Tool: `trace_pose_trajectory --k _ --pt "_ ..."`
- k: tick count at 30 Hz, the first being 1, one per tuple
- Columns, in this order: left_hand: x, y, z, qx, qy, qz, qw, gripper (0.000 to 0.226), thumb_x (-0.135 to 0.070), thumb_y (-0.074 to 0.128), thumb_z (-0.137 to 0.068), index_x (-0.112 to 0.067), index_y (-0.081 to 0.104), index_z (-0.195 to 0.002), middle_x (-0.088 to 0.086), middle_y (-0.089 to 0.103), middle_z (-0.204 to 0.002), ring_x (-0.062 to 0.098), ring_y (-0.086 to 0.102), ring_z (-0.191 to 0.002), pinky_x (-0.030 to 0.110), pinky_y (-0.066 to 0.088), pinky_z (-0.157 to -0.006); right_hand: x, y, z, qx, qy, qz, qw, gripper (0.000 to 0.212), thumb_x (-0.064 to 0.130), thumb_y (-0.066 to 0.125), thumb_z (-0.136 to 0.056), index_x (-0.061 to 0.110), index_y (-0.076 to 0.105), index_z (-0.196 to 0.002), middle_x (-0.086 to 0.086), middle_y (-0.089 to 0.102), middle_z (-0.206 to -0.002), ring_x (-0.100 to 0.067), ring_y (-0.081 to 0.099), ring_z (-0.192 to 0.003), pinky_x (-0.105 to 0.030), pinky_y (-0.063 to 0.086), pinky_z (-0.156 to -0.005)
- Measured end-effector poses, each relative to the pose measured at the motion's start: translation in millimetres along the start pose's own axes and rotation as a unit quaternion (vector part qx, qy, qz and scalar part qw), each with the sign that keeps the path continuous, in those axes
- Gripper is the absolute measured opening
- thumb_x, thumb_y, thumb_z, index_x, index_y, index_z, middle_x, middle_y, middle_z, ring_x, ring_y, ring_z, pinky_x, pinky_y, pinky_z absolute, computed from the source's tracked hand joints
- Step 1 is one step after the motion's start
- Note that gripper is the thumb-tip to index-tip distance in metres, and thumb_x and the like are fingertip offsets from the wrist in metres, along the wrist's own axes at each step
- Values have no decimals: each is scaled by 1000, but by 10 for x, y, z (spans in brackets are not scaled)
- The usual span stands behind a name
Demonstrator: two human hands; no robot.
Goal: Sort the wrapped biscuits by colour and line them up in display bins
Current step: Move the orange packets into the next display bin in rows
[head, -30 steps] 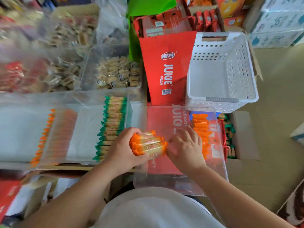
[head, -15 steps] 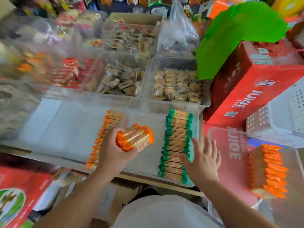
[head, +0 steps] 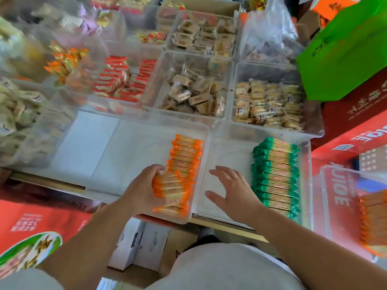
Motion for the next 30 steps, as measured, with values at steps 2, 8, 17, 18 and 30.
trace_pose_trajectory --k 2,8,17,18,30 --pt "22 28 -46 32 30 -92 995 102 -49 84 -61 -46 26 -146 -19 54 -110 10 58 -101 34 51 -90 154 68 -83 24 3 11 1000 69 61 47 -98 34 25 -157 12 28 -162 -14 20 -150 -42 21 -123" --pt "109 120 -209 107 54 -256 959 80 -68 70 -67 -34 44 -135 -8 51 -115 16 53 -107 39 49 -93 280 198 -210 50 43 67 996 77 54 47 -101 25 9 -162 4 34 -161 -19 25 -149 -42 23 -120" --pt "56 321 -162 158 128 -161 966 89 -75 69 -72 -47 35 -149 -14 37 -150 16 40 -133 40 38 -114 279 296 -149 50 43 73 995 91 48 59 -97 28 -2 -161 9 21 -166 -20 24 -149 -44 28 -120" --pt "78 330 -161 174 117 -135 968 84 -70 71 -75 -48 36 -148 -14 37 -150 15 40 -133 41 39 -114 283 292 -151 49 42 77 995 91 49 59 -97 27 -2 -161 9 22 -166 -20 25 -149 -44 28 -120" --pt "61 305 -183 90 -37 33 995 22 -43 75 -87 -36 63 -105 -7 56 -121 17 59 -107 29 50 -86 260 330 -150 51 43 87 994 90 52 57 -97 31 -3 -161 11 12 -168 -21 24 -149 -44 30 -119"
Point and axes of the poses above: each hand's wrist, its own z-axis away from the middle knuckle, its own y-axis out of the palm, x = y × z, the point moved 7 cm from there along -z, towards the middle knuckle
